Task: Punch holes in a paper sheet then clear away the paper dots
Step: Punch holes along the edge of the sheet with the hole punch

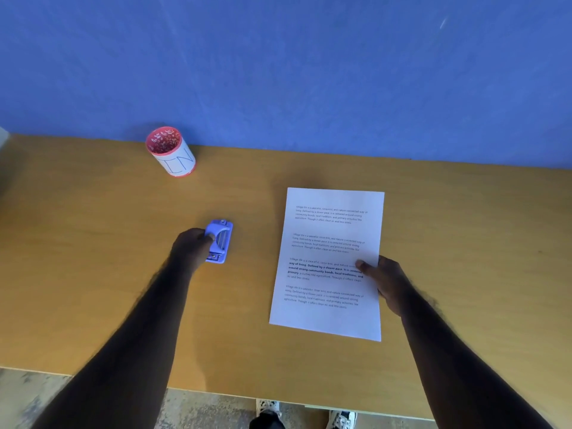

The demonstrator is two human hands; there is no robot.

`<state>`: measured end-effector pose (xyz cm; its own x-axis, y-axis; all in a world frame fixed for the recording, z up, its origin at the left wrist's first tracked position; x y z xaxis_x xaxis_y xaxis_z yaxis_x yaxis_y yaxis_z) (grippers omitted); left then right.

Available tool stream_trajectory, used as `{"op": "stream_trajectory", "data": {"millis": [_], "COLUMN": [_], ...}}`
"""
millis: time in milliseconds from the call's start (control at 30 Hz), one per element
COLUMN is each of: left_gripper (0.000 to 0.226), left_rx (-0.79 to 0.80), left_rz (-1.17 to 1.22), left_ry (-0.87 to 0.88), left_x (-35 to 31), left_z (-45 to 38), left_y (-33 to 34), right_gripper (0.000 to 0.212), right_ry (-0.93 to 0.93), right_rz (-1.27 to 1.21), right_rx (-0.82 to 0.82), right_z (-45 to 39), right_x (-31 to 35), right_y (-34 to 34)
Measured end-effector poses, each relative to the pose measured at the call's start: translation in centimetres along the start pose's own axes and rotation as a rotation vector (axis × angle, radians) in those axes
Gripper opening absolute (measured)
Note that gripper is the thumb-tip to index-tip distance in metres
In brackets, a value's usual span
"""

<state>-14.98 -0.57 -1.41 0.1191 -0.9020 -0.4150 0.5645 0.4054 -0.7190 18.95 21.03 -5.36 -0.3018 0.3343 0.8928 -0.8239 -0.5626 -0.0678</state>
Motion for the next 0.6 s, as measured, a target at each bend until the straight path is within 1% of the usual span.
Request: {"op": "stream_trajectory", "data": {"millis": [167,267,400,600], "left_gripper": [0.021,0.022,0.025,0.022], "left_rx": [0.158,0.24,0.277,0.297], "left_rz": [0.175,0.209,0.168,0.199], "left_ry": [-0.008,0.006,0.061,0.083], "left_x": [-0.7,-1.3,-2.0,-2.6], "left_z": [0.8,2.0,3.9,5.3], "left_y": [1.9,3.5,5.0,6.0], "right_gripper": [0.018,0.017,0.022,0.025], "right_ry": [-0.023,-0.024,-0.025,-0.046], "right_rz": [-0.022,-0.038,-0.045,-0.038], "right_rx": [0.005,0.004,0.006,0.004], "right_z": [0.1,0.0,-0.1,-0.2], "right_x": [0.1,0.0,-0.3,-0.6], "right_y": [0.1,0.1,0.1,0.1]}}
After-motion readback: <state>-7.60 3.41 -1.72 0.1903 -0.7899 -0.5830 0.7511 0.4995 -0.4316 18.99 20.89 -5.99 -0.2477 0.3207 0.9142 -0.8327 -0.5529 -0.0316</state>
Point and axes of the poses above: each hand's wrist, its own z-axis away from the middle knuckle, its own y-axis out of the palm, x = y × z, the point moved 1 cm from there along -z, towards the middle knuckle, and after that the axes turned 14 degrees about -y, right-handed, at the moved point
